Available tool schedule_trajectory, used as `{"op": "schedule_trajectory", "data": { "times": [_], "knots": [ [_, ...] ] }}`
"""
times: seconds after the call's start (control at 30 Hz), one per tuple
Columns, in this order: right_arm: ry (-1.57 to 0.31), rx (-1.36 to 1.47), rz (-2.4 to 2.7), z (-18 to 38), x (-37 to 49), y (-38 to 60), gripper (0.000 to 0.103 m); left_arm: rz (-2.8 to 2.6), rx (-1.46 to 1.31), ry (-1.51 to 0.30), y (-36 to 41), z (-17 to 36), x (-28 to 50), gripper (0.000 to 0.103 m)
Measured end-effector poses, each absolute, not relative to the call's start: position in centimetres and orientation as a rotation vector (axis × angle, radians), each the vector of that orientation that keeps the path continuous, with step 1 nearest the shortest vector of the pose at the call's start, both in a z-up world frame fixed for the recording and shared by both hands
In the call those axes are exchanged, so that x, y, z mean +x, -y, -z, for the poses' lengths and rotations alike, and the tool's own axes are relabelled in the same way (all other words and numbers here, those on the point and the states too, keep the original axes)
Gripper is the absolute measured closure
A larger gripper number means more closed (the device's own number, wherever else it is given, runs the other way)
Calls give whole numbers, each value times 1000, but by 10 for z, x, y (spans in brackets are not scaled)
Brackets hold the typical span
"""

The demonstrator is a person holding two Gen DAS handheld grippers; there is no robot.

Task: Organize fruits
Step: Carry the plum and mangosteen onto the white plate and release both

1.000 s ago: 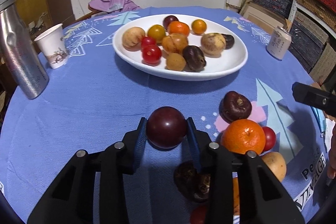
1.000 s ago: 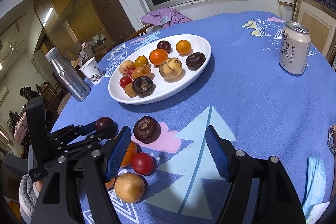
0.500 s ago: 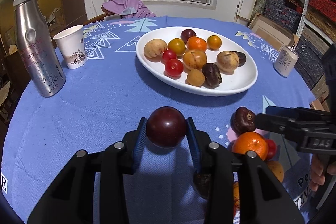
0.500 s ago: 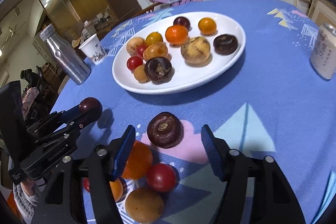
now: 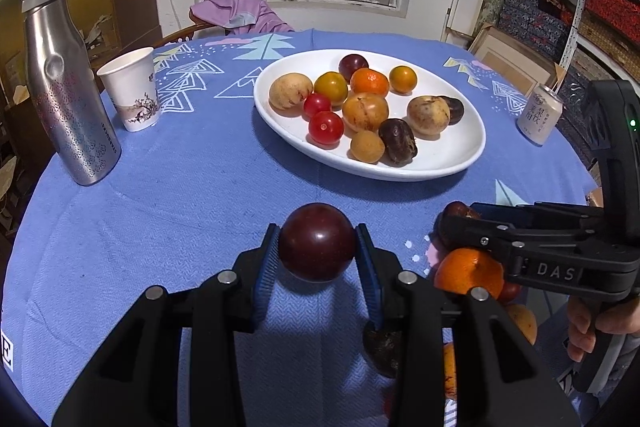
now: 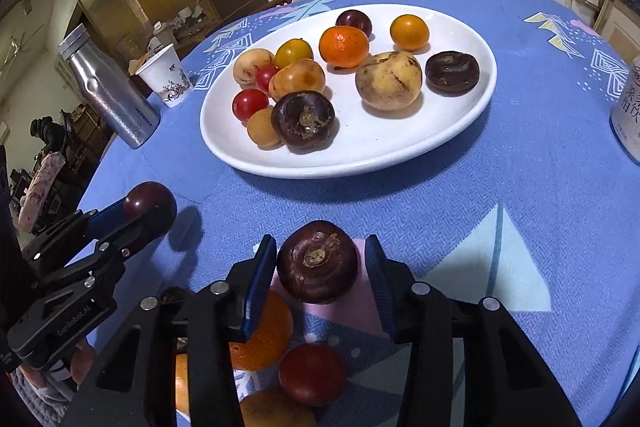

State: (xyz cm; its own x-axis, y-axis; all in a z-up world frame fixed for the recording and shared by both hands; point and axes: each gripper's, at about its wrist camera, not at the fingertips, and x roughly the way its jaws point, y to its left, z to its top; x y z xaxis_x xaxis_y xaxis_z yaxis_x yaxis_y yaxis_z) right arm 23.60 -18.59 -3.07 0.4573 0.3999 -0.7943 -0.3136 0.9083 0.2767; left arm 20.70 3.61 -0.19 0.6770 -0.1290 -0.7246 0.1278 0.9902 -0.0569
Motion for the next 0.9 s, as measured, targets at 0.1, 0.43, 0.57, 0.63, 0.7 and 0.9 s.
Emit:
{"op": "schedule_trajectory", "data": {
  "times": [0.1,0.43,0.57,0.63,0.7,0.9],
  "knots": [
    [-990,31,-439,28,231,189,61,144,-4,-818,-37,3,207,66],
    [-926,-149,-302,35,219,208,60,152,3,-818,-34,3,205,66],
    [-908,-147,-289,34,215,210,60,156,3,-818,-34,3,204,66],
    [-895,-118,-290,29,213,215,61,157,2,-814,-34,3,204,66],
    [-849,-61,-306,10,207,225,61,156,-3,-797,-35,-2,202,66],
    [-583,83,-362,-83,165,253,61,157,-19,-675,-35,-57,193,66]
  ]
}}
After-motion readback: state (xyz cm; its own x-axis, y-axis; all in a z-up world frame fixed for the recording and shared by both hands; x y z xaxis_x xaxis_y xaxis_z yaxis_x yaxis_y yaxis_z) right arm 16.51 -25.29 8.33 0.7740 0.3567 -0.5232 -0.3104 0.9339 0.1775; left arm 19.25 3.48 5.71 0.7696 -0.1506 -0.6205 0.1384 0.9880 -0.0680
